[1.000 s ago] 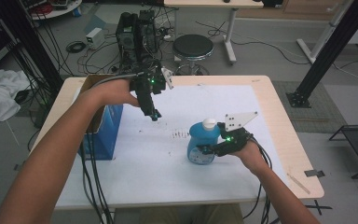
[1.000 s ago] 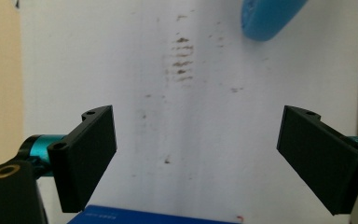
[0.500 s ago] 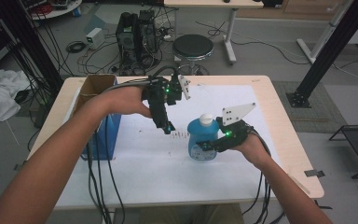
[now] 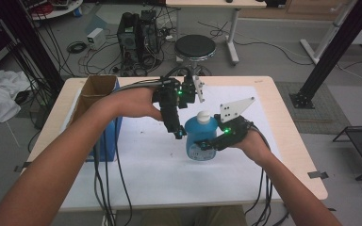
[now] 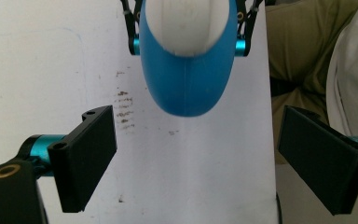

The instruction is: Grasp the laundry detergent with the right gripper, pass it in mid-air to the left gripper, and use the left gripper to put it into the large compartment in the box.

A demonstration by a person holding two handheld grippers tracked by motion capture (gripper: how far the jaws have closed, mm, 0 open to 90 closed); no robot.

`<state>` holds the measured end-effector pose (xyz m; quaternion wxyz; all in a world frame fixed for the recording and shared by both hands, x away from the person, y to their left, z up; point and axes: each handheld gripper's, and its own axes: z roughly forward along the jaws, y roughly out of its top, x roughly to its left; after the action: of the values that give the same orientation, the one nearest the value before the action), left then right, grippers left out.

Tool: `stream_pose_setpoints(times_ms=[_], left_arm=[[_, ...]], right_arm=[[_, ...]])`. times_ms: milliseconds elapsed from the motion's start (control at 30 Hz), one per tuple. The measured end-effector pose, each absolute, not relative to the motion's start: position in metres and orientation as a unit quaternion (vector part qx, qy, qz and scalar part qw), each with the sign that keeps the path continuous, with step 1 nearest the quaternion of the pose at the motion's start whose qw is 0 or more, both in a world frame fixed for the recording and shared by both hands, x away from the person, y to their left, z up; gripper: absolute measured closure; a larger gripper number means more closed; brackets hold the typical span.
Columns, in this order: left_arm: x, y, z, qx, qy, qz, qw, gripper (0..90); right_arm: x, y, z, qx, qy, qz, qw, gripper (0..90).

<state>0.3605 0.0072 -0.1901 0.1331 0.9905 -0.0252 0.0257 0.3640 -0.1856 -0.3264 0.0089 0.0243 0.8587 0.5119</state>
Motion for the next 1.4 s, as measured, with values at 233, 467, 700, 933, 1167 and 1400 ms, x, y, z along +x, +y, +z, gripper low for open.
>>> stream_pose_setpoints(times_ms=[233, 467, 700, 933, 1167, 1400], left_arm=[[0.359, 0.001, -0.187, 0.991, -0.023, 0.02, 0.13, 11.9], [0.358, -0.005, -0.188, 0.992, -0.023, 0.019, 0.126, 11.9], [0.36, -0.008, -0.191, 0.991, -0.024, 0.014, 0.128, 11.9], [0.362, -0.01, -0.197, 0.993, -0.023, 0.01, 0.119, 11.9], [0.363, -0.012, -0.201, 0.993, -0.023, 0.007, 0.117, 12.0], [0.364, -0.013, -0.204, 0.993, -0.025, 0.009, 0.116, 12.7]], right_arm=[[0.363, -0.178, -0.32, 0.015, 0.861, 0.508, 0.008, 43.9], [0.364, -0.165, -0.315, -0.004, 0.862, 0.507, 0.016, 43.9], [0.363, -0.156, -0.312, -0.007, 0.865, 0.502, 0.012, 43.9], [0.364, -0.153, -0.31, -0.01, 0.868, 0.497, 0.006, 43.8], [0.363, -0.153, -0.31, -0.004, 0.867, 0.499, 0.003, 43.7], [0.365, -0.153, -0.309, -0.008, 0.867, 0.498, 0.002, 43.8]])
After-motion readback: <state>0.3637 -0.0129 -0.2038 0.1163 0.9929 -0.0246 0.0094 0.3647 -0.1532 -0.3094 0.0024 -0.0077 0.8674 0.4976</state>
